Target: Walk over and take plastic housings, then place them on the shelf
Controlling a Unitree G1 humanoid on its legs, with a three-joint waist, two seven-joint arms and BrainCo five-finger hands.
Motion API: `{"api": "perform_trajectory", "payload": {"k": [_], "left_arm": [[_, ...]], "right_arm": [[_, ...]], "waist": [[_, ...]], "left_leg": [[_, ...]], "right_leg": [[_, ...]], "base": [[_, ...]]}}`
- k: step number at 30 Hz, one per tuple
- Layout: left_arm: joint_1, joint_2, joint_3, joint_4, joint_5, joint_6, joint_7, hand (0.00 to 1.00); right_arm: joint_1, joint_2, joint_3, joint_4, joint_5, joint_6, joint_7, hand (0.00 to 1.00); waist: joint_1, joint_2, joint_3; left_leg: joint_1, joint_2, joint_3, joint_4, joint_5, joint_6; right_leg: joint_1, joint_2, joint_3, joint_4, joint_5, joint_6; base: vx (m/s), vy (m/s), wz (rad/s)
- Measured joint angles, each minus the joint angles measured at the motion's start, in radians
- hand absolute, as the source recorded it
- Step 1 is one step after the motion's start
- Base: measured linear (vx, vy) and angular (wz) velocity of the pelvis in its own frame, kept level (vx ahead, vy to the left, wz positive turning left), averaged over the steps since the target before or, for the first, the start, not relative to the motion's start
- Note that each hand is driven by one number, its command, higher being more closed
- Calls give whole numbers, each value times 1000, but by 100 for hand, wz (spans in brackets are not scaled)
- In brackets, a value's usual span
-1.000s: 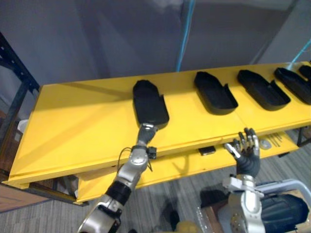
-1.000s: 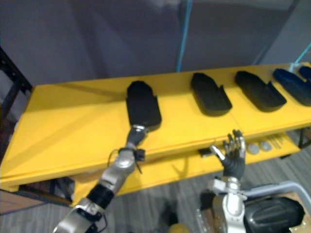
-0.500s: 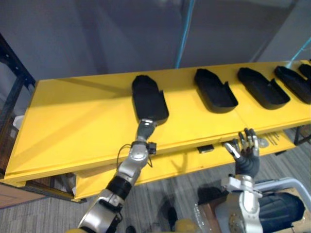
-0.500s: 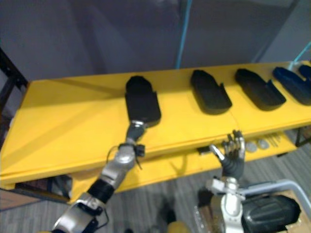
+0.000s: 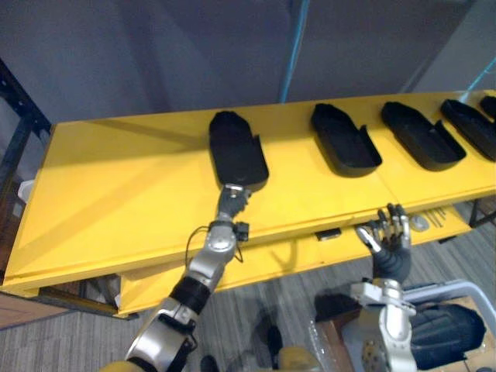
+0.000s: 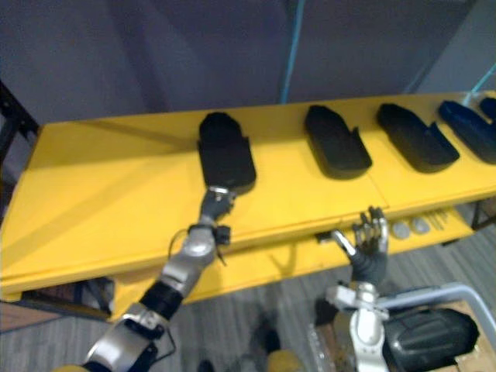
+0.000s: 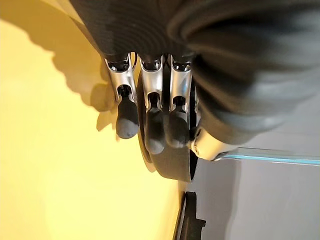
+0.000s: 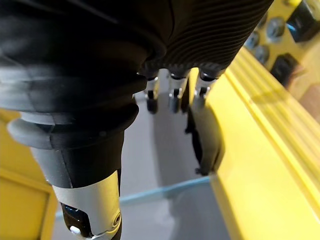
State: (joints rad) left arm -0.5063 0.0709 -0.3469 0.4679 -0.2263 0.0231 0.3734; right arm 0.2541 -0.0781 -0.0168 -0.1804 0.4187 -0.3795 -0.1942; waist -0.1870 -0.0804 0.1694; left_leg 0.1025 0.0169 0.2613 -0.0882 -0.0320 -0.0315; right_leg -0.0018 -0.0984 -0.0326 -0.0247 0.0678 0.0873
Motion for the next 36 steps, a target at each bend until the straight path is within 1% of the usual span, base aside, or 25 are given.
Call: {"api": "perform_trajectory", "payload": {"k": [2,5,7,8,9,11,12,15,16,18,19,20,22,23,25,26,27,28,29,30,31,33,34,35,36], "left_arm": [[12,1,0,-21,-1,2,-9,0],[79,1,-18,-116,-4,14,-43,0],[142,0,-30,-219,-14,43,-75,0],[157,0,-32,-242,-20,48,-84,0],[187,1,-39,-287,-48,61,-103,0],[239,2,-59,-370,-53,84,-131,0],[262,3,-70,-415,-69,95,-163,0],[318,4,-111,-512,-92,138,-251,0],[327,4,-120,-527,-93,146,-269,0],[375,12,-154,-590,-132,164,-346,0],[387,15,-161,-605,-135,166,-364,0],[408,32,-176,-639,-169,165,-403,0],[426,47,-177,-672,-193,155,-435,0],[439,57,-174,-702,-199,141,-442,0],[472,78,-157,-769,-216,99,-444,0],[506,81,-122,-819,-241,60,-442,0],[535,79,-76,-860,-247,11,-427,0],[550,79,-49,-880,-248,-12,-420,0],[584,78,14,-913,-248,-62,-394,0],[612,75,60,-933,-248,-100,-372,0],[647,74,109,-948,-246,-137,-345,0],[724,72,207,-971,-211,-217,-259,0],[865,-3,482,-972,-31,-316,37,0],[871,-44,541,-971,9,-327,136,0],[871,-44,541,-971,9,-327,136,0]], "right_arm": [[-4,0,0,-3,0,-13,1,0],[-15,0,0,-10,0,-35,0,0],[-47,0,0,-20,0,-42,-1,0],[-52,0,0,-25,0,-45,-4,0],[-57,-1,1,-40,0,-54,-8,0],[-67,-2,3,-57,0,-67,-19,0],[-71,-3,2,-57,0,-80,-33,0],[-86,-6,5,-57,-1,-84,-68,0],[-89,-7,5,-57,-1,-85,-71,0],[-111,-8,5,-57,0,-85,-93,0],[-116,-9,4,-57,0,-85,-97,0],[-126,-15,5,-57,-1,-85,-113,0],[-134,-25,4,-57,-1,-85,-119,0],[-139,-31,4,-57,-1,-85,-128,0],[-143,-33,1,-57,-1,-84,-135,0],[-142,-33,0,-58,-1,-84,-135,0],[-140,-33,-5,-58,-1,-84,-135,0],[-140,-32,-6,-58,-1,-84,-135,0],[-135,-31,-11,-64,0,-82,-134,0],[-126,-28,-18,-77,0,-79,-132,0],[-112,-24,-28,-89,0,-78,-131,0],[-82,-13,-62,-93,0,-78,-131,0],[-10,18,-150,-85,0,-78,-133,0],[-2,45,-172,-34,1,-78,-133,0],[-2,46,-172,-33,1,-78,-133,0]], "waist": [[1,2,0],[5,9,-4],[11,17,-5],[11,20,-5],[15,26,-7],[32,41,-16],[37,51,-22],[65,76,-41],[67,82,-45],[67,101,-63],[68,103,-65],[71,104,-68],[74,102,-70],[75,100,-72],[78,92,-79],[84,90,-89],[89,86,-96],[91,83,-97],[93,81,-99],[96,80,-100],[100,78,-100],[116,75,-102],[122,72,-104],[124,63,-109],[124,63,-109]], "left_leg": [[0,-2,-1,0,1,1],[0,-4,-10,1,6,3],[-1,-8,-23,2,12,5],[-2,-9,-32,2,14,6],[1,-9,-42,2,15,7],[0,-11,-51,1,15,7],[-2,-14,-62,0,16,9],[-4,-17,-66,0,16,9],[-5,-18,-69,0,16,9],[-16,-21,-87,0,19,9],[-17,-21,-89,0,20,9],[-17,-20,-94,0,25,10],[-18,-20,-101,1,28,9],[-20,-21,-112,1,32,10],[-20,-21,-120,1,32,10],[-27,-21,-122,1,32,10],[-32,-23,-131,1,32,10],[-34,-24,-137,1,32,10],[-35,-25,-143,1,32,10],[-36,-26,-147,1,32,10],[-35,-28,-149,0,32,10],[-37,-30,-158,0,32,11],[-40,-32,-171,0,32,11],[-41,-31,-173,0,35,13],[-41,-31,-173,0,35,13]], "right_leg": [[1,0,-6,0,0,0],[4,-3,-22,0,0,0],[7,-4,-35,0,0,1],[10,-5,-44,0,0,1],[19,-7,-55,-1,0,1],[24,-10,-65,-2,0,1],[32,-16,-81,-4,-3,4],[40,-22,-99,-4,-9,13],[40,-23,-102,-4,-9,14],[39,-28,-117,-7,-10,15],[39,-31,-122,-8,-10,15],[42,-31,-130,-10,-9,15],[43,-31,-136,-12,-8,16],[47,-32,-146,-15,-7,16],[56,-33,-158,-21,-7,17],[56,-33,-159,-22,-7,17],[56,-34,-164,-24,-7,17],[57,-35,-168,-24,-7,17],[60,-37,-179,-24,-7,17],[62,-38,-184,-24,-7,17],[64,-40,-186,-24,-8,18],[65,-42,-190,-24,-9,19],[72,-44,-212,-24,-17,17],[72,-43,-214,-24,-19,15],[72,-43,-214,-24,-19,15]], "base": [[5,-1,3],[16,-3,11],[0,-24,16],[-17,-21,28],[-23,-3,24],[-22,8,21],[-30,28,27],[-31,9,14],[-25,-4,14],[1,-2,20],[23,-6,18],[21,-10,12],[22,-13,14],[22,-9,23],[17,-4,17],[19,2,10],[17,3,12],[6,4,19],[-3,4,18],[-4,8,16],[-3,12,10],[1,10,15],[14,2,24],[16,0,22],[0,0,0]]}}
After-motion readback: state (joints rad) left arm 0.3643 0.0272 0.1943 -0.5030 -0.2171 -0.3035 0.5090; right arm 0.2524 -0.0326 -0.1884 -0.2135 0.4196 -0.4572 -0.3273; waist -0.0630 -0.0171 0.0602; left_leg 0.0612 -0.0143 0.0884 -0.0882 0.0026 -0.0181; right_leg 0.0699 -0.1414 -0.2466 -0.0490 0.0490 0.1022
